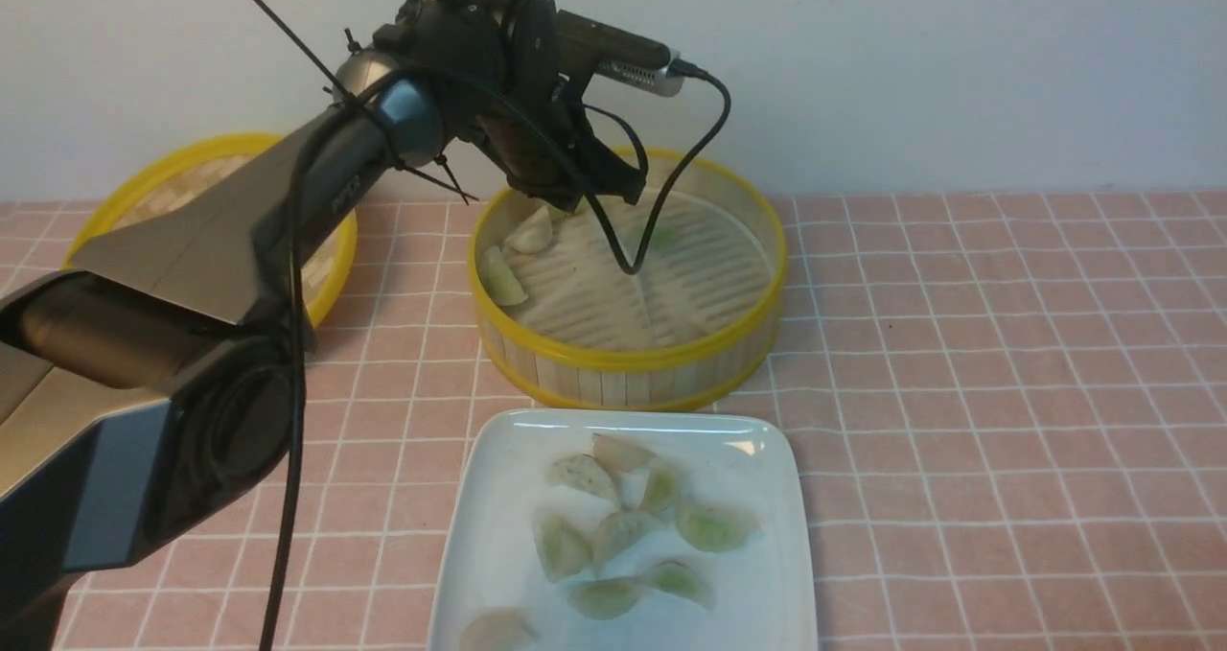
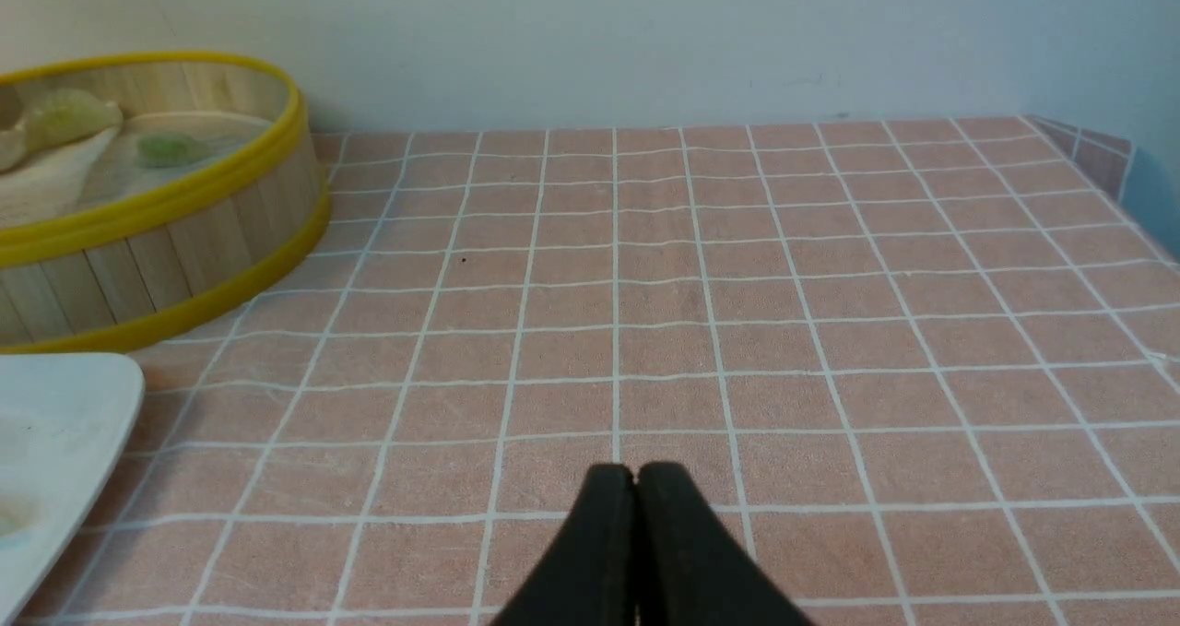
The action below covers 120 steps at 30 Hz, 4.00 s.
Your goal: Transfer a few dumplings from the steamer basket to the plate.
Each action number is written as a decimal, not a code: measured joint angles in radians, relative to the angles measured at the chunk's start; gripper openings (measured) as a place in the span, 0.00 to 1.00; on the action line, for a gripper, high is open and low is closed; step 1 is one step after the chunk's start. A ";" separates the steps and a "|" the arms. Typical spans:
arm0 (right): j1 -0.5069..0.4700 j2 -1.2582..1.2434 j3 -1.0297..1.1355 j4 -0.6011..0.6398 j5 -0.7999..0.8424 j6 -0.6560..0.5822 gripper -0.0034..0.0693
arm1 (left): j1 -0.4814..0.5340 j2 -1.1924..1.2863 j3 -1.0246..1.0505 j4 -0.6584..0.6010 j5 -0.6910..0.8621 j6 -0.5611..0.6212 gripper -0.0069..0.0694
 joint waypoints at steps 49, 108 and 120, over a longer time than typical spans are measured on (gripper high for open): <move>0.000 0.000 0.000 0.000 0.000 0.000 0.03 | 0.002 0.017 -0.040 0.102 0.039 -0.099 0.40; 0.000 0.000 0.000 0.000 0.000 0.000 0.03 | -0.382 -0.595 0.968 -0.193 0.022 -0.076 0.43; 0.000 0.000 0.000 0.000 0.000 0.000 0.03 | -0.382 -1.090 0.959 -0.026 -0.037 -0.188 0.08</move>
